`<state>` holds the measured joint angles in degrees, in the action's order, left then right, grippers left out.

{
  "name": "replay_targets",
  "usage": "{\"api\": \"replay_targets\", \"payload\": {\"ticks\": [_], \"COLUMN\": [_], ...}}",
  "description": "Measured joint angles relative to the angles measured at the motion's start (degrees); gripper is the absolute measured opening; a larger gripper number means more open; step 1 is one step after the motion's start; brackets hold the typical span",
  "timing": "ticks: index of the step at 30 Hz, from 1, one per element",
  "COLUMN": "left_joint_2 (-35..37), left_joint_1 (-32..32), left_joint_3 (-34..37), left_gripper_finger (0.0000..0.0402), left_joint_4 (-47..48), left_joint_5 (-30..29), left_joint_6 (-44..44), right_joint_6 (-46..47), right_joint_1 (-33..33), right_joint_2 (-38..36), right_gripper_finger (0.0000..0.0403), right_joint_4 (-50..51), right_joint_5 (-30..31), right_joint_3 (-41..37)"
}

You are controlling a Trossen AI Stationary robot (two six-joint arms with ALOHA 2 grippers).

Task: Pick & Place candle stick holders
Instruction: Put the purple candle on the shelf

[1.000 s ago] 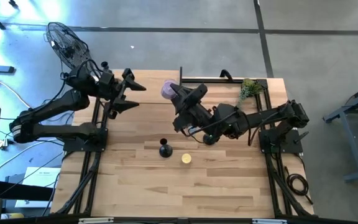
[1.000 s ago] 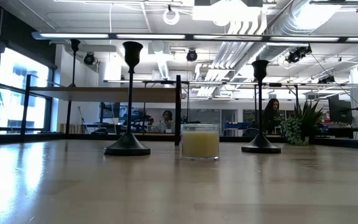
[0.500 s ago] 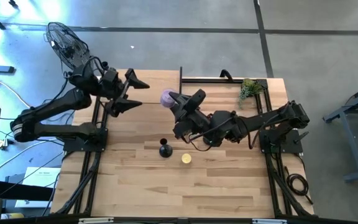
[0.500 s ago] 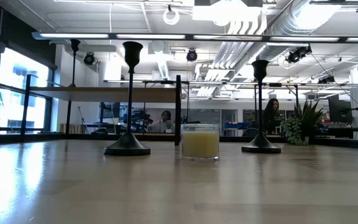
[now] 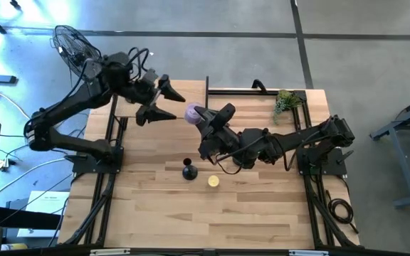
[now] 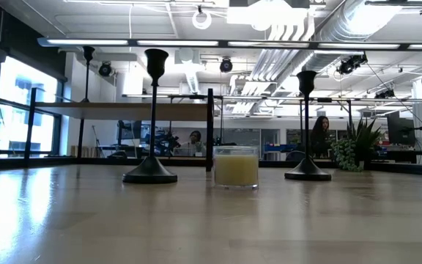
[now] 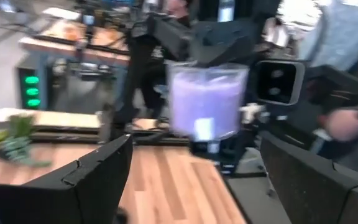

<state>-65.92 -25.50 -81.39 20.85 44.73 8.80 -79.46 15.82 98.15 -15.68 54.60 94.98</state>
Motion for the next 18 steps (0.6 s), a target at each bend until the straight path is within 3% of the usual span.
{"api": "replay_targets", "payload": {"ticks": [5, 18], "left_joint_2": [-2.8, -7.2], "left_joint_1": [0.0, 0.0], "left_joint_3": [-4.0, -4.9], "left_gripper_finger": [0.0349, 0.0349], "left_joint_4": [-0.3, -1.8], "left_joint_5": [4.6, 8.2], "left_joint_6": [-1.0, 0.4], "right_joint_6": [0.0, 0.0], "right_joint_1": [0.3, 0.3], "right_joint_2": [0.0, 0.0], "right_gripper_finger": [0.0184, 0.0184], "right_joint_4": [0.4, 0.5], "right_joint_5": [0.0, -1.0], "right_joint_3": [0.0, 0.0]}}
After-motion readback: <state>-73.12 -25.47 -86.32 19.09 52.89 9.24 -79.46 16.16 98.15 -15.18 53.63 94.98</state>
